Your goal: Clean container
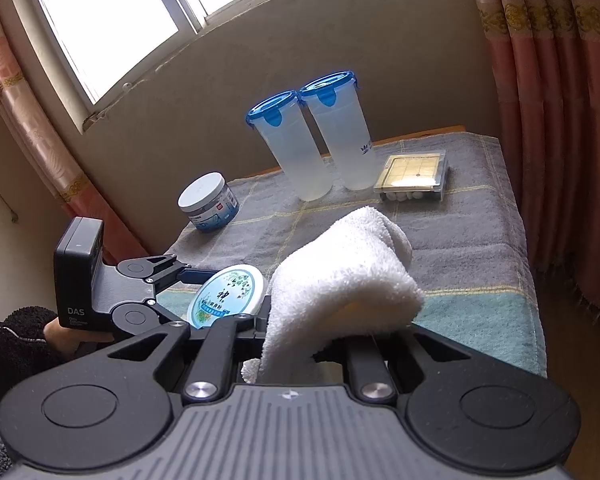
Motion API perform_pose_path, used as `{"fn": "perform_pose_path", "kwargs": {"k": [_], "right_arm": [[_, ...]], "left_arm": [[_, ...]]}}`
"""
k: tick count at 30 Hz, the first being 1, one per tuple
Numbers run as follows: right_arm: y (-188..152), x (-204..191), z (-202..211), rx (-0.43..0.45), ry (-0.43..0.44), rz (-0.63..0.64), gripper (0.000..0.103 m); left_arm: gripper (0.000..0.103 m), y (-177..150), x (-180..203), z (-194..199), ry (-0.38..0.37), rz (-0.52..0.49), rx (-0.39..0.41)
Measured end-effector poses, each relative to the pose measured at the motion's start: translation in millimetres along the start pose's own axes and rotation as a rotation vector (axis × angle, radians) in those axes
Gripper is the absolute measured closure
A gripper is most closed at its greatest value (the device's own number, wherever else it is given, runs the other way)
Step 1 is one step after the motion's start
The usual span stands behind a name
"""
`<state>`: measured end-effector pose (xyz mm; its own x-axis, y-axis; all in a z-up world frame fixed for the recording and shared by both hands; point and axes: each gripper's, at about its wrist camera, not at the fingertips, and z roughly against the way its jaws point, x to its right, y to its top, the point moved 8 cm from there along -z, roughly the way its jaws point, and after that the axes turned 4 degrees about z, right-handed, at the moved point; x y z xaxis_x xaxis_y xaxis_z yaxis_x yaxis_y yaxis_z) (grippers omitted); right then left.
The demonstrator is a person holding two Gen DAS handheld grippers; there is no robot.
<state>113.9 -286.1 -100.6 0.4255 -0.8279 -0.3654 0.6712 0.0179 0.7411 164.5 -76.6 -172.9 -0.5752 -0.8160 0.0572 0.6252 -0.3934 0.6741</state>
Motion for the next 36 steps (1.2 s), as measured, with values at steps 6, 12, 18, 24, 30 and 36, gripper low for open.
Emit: {"fn": "perform_pose_path", "kwargs": {"k": [6, 12, 18, 24, 30, 36], "right_arm": [[-3, -12, -12, -0.047, -0.056, 0.103, 0.086], [-1, -30, -17, -0.053, -0.059, 0.205, 0.086], [1, -43, -20, -0.046, -0.054, 0.341, 0.086], [3, -41, -26, -0.067, -0.096, 0.448, 0.086], [8, -31, -30, -0.096, -0.143, 0.446, 0.086], [9, -31, -27, -0.115, -0.095, 0.409, 0.085]], "left_arm": [[0.006, -9, 6, 7, -0.083, -0.099, 0.001], [0.006, -15, 12, 12, -0.195, -0.22, 0.007], [0.005, -20, 18, 12, -0.206, -0.319, -0.006], [0.005, -21, 17, 13, -0.216, -0.32, 0.0], [0.005, -20, 16, 12, -0.227, -0.343, -0.012], [0.005, -19, 19, 11, -0.295, -0.427, -0.035]]}}
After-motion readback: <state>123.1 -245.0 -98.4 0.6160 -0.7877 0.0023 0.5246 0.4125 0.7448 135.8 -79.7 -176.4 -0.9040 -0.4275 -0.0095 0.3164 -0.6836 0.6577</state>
